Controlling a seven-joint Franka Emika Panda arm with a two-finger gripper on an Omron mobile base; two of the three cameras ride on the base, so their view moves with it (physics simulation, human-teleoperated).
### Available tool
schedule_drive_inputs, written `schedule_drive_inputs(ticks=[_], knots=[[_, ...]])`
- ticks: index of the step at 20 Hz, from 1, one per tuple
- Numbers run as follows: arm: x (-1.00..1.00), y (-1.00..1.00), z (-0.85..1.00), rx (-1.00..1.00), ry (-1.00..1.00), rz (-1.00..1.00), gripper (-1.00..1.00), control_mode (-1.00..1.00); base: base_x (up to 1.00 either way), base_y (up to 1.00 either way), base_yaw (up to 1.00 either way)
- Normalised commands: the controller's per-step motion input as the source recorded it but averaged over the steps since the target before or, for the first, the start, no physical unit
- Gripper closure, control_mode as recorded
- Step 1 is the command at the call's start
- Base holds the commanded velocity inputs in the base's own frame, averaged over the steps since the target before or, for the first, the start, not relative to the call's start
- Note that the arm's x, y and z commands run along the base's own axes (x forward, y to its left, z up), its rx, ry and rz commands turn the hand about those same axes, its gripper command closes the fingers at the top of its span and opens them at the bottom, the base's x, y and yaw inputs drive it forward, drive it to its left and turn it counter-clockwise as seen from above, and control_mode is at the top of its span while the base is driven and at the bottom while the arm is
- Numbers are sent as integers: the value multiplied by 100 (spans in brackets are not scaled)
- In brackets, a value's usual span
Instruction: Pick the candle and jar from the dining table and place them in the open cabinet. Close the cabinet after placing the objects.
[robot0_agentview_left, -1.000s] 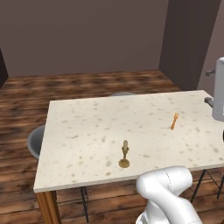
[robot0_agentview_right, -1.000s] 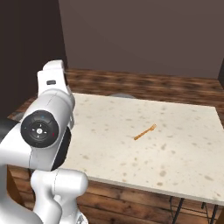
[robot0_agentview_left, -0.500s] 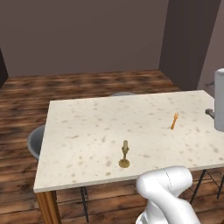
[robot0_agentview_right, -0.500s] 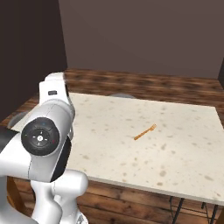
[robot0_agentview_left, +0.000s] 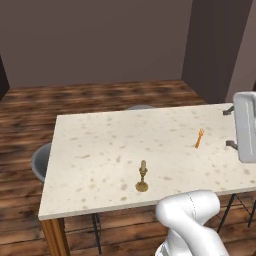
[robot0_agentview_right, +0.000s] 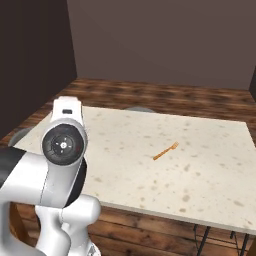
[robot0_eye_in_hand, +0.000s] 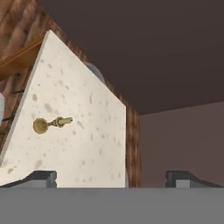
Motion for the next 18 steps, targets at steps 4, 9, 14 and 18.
schedule_drive_inputs(ticks=[4, 9, 14, 18], knots=[[29, 40, -43, 21, 18, 9, -100, -100, 0, 0, 0], [32, 48, -51, 19, 13, 10, -100, -100, 0, 0, 0], [2, 22, -41, 7, 9, 8, -100, -100, 0, 0, 0], [-4, 11, -40, 5, 9, 5, -100, -100, 0, 0, 0]])
